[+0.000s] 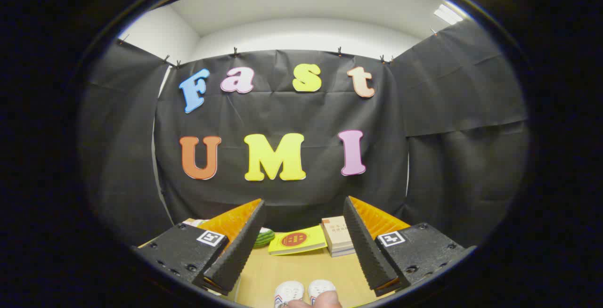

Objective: Open the storage box then place both shoes into the box .Put the left shoe in first, then the right shoe, with the right side of both shoes facing outward in a uniform manner.

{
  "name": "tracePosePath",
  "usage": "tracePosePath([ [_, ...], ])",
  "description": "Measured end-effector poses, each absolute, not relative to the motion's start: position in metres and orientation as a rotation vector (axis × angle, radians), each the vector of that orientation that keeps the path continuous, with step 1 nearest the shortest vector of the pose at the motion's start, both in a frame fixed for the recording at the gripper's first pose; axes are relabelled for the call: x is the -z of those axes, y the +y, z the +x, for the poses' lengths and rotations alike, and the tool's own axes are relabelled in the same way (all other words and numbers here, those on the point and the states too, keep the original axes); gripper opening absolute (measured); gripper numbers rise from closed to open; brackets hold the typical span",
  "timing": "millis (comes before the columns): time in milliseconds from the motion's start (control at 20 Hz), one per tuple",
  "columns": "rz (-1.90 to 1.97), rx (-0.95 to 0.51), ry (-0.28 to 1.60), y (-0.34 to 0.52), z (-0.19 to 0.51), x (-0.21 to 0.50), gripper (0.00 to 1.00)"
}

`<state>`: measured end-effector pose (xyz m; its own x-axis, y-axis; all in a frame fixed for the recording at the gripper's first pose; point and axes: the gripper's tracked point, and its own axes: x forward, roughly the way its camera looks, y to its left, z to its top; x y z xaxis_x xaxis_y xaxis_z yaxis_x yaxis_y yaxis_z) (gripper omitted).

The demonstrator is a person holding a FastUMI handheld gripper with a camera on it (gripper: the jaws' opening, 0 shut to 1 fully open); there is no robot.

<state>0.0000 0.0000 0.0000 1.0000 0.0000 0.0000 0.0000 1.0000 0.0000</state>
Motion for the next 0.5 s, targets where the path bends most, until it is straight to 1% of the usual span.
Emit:
tracePosePath([
  [500, 0.036, -0.035, 0.036, 0.0083, -0.0098, 0.0029, 1.0],
])
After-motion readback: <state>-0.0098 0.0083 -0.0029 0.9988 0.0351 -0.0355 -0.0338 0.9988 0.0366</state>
